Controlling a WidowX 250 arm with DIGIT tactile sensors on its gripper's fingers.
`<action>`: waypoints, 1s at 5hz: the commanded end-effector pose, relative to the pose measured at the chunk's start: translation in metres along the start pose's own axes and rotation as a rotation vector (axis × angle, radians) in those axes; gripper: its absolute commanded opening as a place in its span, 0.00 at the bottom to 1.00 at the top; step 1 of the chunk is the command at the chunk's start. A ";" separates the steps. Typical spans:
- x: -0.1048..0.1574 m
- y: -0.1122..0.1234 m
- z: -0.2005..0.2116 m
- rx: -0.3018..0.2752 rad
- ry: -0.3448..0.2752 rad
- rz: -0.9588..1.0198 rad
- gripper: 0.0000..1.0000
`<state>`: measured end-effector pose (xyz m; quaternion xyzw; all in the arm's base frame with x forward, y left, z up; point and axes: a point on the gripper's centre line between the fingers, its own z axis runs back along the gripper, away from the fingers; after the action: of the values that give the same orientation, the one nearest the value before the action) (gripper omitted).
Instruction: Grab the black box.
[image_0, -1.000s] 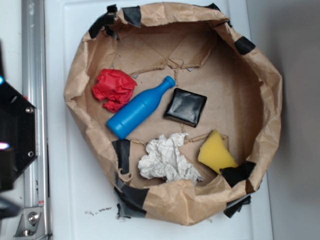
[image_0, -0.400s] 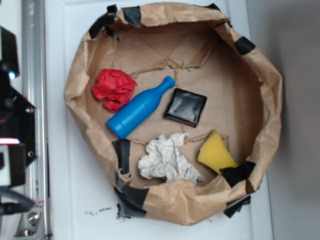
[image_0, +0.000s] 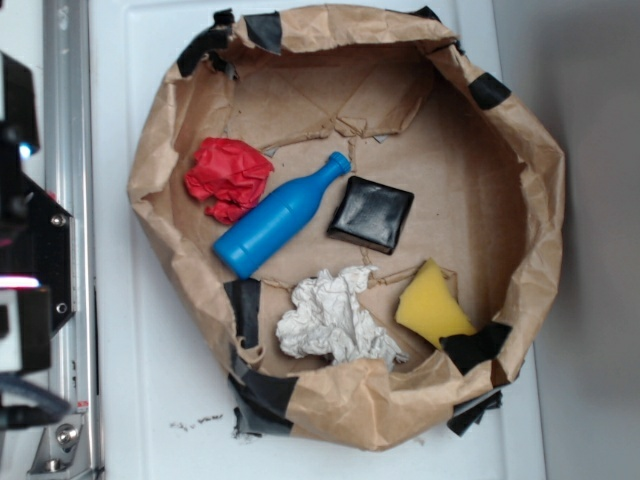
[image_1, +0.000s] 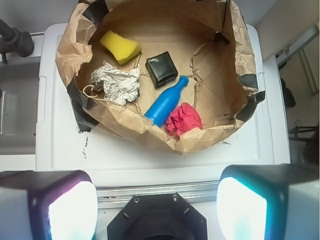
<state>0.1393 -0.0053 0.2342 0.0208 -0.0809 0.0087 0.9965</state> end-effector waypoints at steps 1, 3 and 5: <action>0.066 0.029 -0.049 0.027 -0.082 -0.309 1.00; 0.086 0.042 -0.101 -0.019 0.034 -0.448 1.00; 0.092 0.049 -0.160 0.012 0.116 -0.128 1.00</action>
<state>0.2530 0.0532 0.0852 0.0247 -0.0062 -0.0556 0.9981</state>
